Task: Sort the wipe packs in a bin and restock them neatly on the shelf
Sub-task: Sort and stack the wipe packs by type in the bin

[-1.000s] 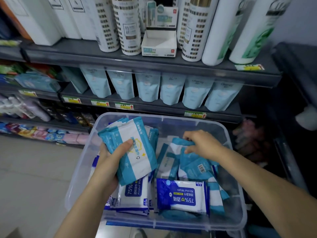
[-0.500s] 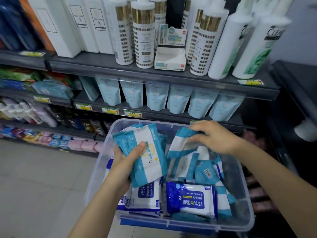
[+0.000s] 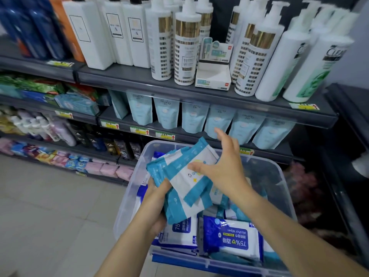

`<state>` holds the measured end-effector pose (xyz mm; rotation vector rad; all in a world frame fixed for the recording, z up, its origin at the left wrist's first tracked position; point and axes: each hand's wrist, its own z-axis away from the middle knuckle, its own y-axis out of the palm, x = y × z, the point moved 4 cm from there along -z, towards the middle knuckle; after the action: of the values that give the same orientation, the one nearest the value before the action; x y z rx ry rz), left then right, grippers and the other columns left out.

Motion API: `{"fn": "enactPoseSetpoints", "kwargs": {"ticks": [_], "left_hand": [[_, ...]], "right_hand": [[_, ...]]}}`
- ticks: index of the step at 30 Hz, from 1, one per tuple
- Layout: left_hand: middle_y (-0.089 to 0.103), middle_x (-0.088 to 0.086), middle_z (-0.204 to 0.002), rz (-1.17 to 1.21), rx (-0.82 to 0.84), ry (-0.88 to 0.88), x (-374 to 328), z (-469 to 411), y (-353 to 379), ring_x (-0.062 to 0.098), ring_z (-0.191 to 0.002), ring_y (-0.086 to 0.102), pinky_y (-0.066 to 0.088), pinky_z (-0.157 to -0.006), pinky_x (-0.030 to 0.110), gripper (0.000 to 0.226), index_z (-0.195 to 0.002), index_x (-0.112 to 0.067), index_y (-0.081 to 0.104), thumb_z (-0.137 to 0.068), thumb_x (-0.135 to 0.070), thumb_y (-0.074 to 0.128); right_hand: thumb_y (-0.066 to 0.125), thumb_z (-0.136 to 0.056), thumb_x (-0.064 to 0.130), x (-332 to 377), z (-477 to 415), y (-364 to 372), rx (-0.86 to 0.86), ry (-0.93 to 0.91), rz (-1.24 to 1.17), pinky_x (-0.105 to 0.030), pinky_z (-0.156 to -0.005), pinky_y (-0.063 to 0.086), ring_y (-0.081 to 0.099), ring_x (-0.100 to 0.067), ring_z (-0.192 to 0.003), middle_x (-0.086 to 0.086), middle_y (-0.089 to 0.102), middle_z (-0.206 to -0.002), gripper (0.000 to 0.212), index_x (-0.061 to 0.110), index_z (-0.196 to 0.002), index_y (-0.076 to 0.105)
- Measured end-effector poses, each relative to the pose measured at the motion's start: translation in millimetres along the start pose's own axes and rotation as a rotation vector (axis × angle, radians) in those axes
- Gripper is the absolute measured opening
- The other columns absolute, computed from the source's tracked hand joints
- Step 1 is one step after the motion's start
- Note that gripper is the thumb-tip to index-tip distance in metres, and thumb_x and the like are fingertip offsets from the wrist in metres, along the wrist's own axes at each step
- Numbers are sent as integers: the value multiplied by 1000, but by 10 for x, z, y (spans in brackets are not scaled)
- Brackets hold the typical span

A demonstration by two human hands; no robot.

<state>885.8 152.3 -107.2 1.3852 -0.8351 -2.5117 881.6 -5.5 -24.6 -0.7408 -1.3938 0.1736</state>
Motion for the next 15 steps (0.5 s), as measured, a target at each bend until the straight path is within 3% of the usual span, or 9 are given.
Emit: {"fn": "enactPoseSetpoints", "kwargs": {"ticks": [3, 6, 8, 11, 15], "left_hand": [[68, 7, -117, 35, 9, 14, -19, 14, -3, 25, -99, 69, 57, -65, 33, 59, -134, -22, 47, -78, -32, 63], [67, 7, -119, 24, 33, 23, -34, 5, 12, 26, -104, 67, 57, -69, 35, 64, -135, -22, 45, -79, -40, 71], [66, 7, -120, 5, 31, 23, -35, -14, 3, 26, -106, 66, 58, -71, 36, 68, -136, -23, 43, -77, -41, 73], [66, 6, -121, 5, 21, -1, -5, -46, -26, 25, -105, 67, 58, -70, 36, 69, -136, -25, 43, -73, -39, 68], [67, 6, -120, -19, 19, -20, 15, -72, -49, 26, -104, 67, 58, -68, 35, 68, -135, -25, 42, -73, -40, 67]], "right_hand": [[87, -54, 38, -208, 32, 90, 105, 350, -250, -36, -96, 46, 48, -16, -123, 1, 43, -139, 118, 30, -147, 16], [86, -45, 37, -318, 90, 170, 167, 557, -559, -32, -70, 55, 66, -18, -95, -8, 61, -121, 115, 23, -142, 26], [86, -54, 27, -335, 77, 141, 138, 516, -560, -25, -63, 52, 67, -16, -89, -7, 64, -113, 88, 16, -129, 42], [83, -63, 4, -318, 36, 69, 122, 420, -557, -28, -68, 57, 68, -17, -85, -3, 69, -100, 54, 11, -112, 59], [72, -73, -10, -277, 4, -34, 195, 337, -512, -31, -78, 57, 69, -16, -88, 0, 70, -101, 53, 17, -117, 61]]}}
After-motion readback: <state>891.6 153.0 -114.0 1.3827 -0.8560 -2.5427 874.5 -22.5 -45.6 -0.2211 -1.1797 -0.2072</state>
